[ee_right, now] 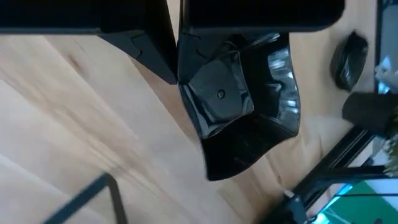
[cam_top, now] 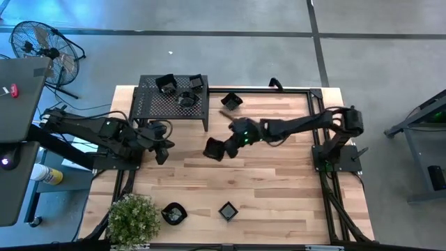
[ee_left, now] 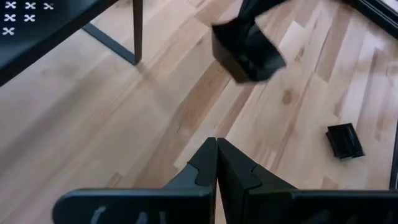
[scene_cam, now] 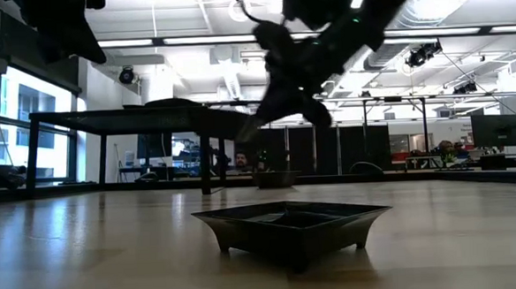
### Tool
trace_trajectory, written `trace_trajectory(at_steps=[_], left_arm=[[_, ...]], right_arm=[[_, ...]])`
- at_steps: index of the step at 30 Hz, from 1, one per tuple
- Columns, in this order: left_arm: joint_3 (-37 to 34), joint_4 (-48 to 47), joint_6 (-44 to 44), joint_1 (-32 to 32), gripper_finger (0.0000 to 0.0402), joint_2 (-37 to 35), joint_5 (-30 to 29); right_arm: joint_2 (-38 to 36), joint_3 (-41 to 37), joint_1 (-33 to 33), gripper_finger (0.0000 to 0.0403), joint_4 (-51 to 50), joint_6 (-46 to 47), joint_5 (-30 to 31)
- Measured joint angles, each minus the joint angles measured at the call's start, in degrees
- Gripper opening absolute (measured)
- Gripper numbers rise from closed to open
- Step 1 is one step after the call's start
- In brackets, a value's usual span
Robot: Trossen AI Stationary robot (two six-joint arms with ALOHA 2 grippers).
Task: Pick & Place Mini shaped plates
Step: Stack the square plate on top of the other square plates on the shelf
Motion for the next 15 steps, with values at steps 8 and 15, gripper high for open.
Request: trace_trajectory(at_steps=[8, 15], left_arm=[[0.00, -1.09, 0.45, 0.00, 0.0000, 0.22, 0.00], [0.00, -1.29, -2.61, 0.00, 0.0000, 0.20, 0.22]], right_arm=[[15.35, 14.24, 3.27, 0.0004, -0.50, 2.35, 2.84], [24.08, 24.54, 4.32, 0.0006, -0.57, 2.20, 3.44]])
